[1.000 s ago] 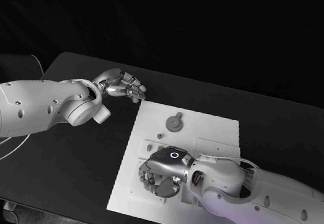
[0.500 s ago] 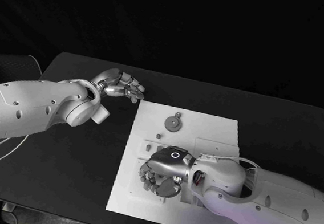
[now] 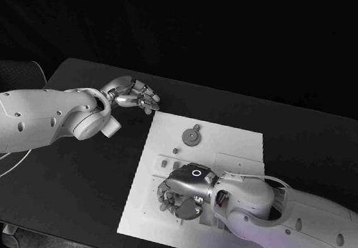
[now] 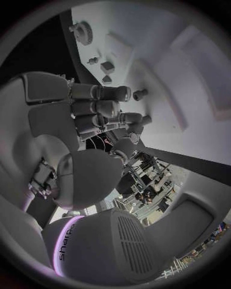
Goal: Assemble the parts on the task board
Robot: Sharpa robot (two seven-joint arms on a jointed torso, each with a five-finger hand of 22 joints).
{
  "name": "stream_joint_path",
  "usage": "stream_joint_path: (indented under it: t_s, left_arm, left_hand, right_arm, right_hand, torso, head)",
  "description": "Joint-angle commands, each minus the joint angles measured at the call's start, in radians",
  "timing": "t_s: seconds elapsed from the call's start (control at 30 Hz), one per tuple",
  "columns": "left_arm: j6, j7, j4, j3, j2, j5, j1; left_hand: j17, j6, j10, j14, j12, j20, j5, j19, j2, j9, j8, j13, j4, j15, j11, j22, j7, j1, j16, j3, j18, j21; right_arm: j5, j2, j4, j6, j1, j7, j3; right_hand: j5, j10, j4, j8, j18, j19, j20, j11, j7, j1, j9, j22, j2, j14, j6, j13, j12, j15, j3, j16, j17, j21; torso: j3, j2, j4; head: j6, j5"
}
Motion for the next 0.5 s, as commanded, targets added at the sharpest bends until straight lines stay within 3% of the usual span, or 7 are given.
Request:
stream_joint_path:
  t_s: [0.03, 0.5]
  left_arm:
    - [0.01, 0.01, 0.001, 0.001, 0.001, 0.003, 0.001]
    - [0.011, 0.01, 0.001, 0.001, 0.002, 0.003, 0.001]
  left_hand:
    - [0.002, -0.003, -0.006, 0.003, -0.003, 0.002, -0.001, 0.002, 0.006, -0.001, 0.001, -0.001, 0.0, 0.003, 0.002, 0.001, 0.0, 0.0, -0.004, -0.007, 0.02, -0.007]
    - [0.003, -0.003, -0.006, 0.003, -0.003, 0.002, -0.001, 0.001, 0.006, -0.001, 0.001, -0.001, 0.0, 0.003, 0.002, 0.001, 0.0, 0.0, -0.005, -0.007, 0.02, -0.007]
  right_arm:
    - [-0.017, -0.001, 0.003, 0.014, -0.001, -0.003, 0.0]
    - [-0.013, 0.01, -0.002, 0.021, -0.001, -0.008, 0.0]
  right_hand:
    - [0.006, 0.004, 0.002, 0.014, 0.029, 0.001, -0.008, 0.001, -0.024, -0.004, 0.03, 0.016, 0.01, -0.001, 0.046, 0.001, -0.007, -0.005, 0.006, -0.003, 0.001, 0.002]
    - [0.005, 0.001, 0.003, 0.012, 0.029, -0.001, -0.008, 0.002, -0.023, -0.009, 0.031, 0.017, 0.003, -0.002, 0.043, 0.001, -0.009, -0.004, 0.003, -0.005, 0.001, 0.001]
  torso:
    - [-0.0003, 0.0, 0.0004]
    - [-0.0004, 0.0, -0.0004]
  head:
    - [0.001, -0.001]
    - [0.004, 0.0]
